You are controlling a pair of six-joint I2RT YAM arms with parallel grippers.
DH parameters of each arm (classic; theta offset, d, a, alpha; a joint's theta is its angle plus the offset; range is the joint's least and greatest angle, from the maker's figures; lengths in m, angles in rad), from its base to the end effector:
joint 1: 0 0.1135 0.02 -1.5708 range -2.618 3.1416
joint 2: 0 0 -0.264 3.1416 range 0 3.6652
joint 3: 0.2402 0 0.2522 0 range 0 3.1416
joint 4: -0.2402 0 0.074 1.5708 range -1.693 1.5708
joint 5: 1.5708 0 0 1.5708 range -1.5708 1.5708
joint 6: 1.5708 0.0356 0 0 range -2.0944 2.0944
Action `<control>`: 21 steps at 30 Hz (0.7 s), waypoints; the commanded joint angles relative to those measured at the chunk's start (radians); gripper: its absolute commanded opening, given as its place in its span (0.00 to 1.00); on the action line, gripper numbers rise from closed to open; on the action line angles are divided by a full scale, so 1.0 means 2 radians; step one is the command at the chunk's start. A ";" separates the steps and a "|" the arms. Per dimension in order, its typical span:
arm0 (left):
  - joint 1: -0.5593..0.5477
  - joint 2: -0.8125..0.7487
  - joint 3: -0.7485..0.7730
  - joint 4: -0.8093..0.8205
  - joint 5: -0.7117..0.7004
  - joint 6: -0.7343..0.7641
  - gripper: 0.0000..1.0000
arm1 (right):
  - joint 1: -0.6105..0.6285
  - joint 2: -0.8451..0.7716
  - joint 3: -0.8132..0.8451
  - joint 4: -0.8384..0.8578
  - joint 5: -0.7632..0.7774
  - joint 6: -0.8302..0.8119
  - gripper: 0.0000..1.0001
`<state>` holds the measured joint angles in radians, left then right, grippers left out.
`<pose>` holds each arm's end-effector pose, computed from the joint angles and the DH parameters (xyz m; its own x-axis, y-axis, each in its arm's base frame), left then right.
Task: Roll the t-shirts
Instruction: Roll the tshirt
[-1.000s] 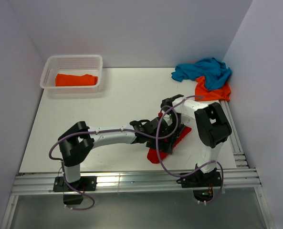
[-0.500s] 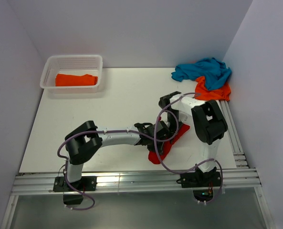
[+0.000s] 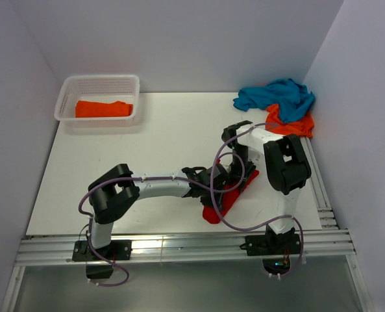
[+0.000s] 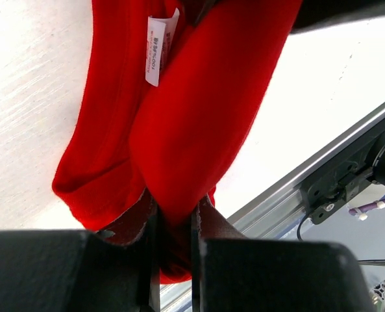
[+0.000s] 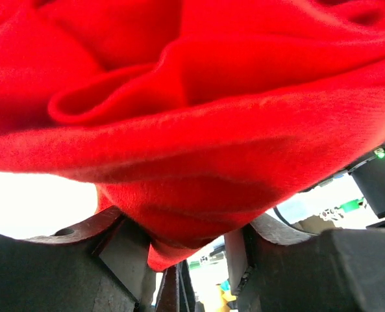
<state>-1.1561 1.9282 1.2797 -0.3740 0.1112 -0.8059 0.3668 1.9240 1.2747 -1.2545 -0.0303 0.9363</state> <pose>0.1579 -0.3685 0.1673 -0.9111 0.2902 -0.2926 0.3979 0.8041 -0.4416 0.2861 0.1111 0.1573 -0.8042 0.5534 0.2168 0.5035 0.8281 -0.2463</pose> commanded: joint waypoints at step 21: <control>0.000 0.017 -0.039 -0.052 0.040 0.016 0.00 | -0.049 0.014 0.018 0.063 0.119 -0.059 0.41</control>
<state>-1.1400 1.9270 1.2594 -0.3416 0.1509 -0.8051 0.3061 1.9343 1.3052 -1.2266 0.0525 0.8158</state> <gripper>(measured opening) 0.188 0.453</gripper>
